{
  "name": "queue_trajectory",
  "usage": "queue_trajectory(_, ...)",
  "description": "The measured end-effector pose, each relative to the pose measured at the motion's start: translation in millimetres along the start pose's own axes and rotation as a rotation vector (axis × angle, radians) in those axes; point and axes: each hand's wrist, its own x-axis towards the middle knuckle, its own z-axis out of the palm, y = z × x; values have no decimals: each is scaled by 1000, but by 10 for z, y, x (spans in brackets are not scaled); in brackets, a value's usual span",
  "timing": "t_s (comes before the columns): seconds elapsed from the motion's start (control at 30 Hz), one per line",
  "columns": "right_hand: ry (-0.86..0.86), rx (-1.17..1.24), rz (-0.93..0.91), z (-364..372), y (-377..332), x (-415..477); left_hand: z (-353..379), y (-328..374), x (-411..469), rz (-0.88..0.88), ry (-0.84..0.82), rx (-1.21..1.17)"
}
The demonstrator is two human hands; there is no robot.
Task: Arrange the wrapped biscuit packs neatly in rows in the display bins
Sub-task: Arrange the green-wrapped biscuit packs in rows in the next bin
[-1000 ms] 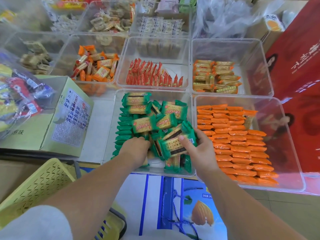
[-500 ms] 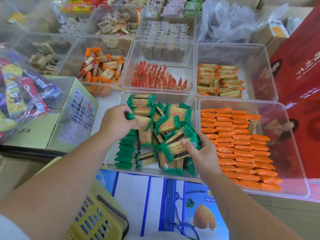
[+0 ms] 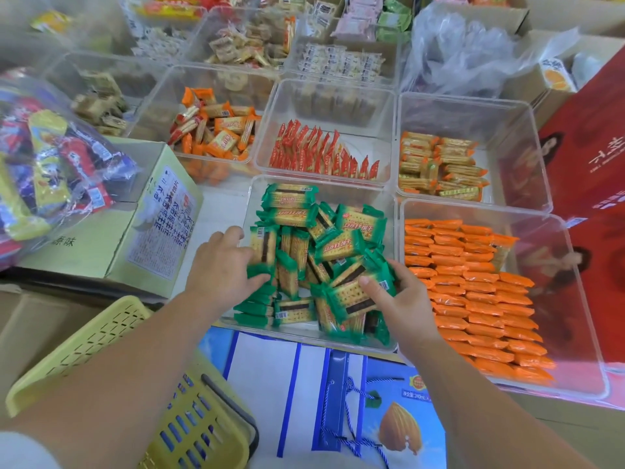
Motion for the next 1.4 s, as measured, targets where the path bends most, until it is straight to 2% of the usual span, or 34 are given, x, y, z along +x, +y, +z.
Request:
queue_trajectory(0.13,91,-140,-77,131,-117,-29,15,-5,-155,-46,-43,-22)
queue_trajectory(0.2,67,-212,-138,268,-187,-51,4,20,-264,-82,-18,-100)
queue_trajectory(0.3,-92,-355,-154,499,-245,-34,-2,94,-450,-25,84,-206)
queue_trajectory(0.43,-274,-480,-94,769,-168,63,11,200,-660,199,135,-269)
queue_trajectory(0.6,-424,-613,-19,974,-66,177,62,232,-729,17,74,-499)
queue_trajectory(0.7,-607,-752,-58,1073,-25,212,73,264,-609,104,-41,-518)
queue_trajectory(0.77,-685,-692,18,1074,-9,250,96,266,-512,158,-159,-492)
queue_trajectory(0.87,-727,-476,235,927,-33,330,162,285,-442,187,-300,-402)
queue_trajectory(1.0,-661,-360,394,859,-41,408,270,347,-430,138,-289,-367)
queue_trajectory(1.07,-655,-390,409,883,-37,454,315,394,-434,116,-263,-337)
queue_trajectory(1.2,-656,-623,215,939,-69,607,364,383,-424,116,-204,-373)
queue_trajectory(1.33,-767,-1126,-117,1050,-49,704,396,348,-453,131,-228,-497)
queue_trajectory(1.4,-817,-1297,-235,1078,-45,714,396,350,-455,123,-258,-549)
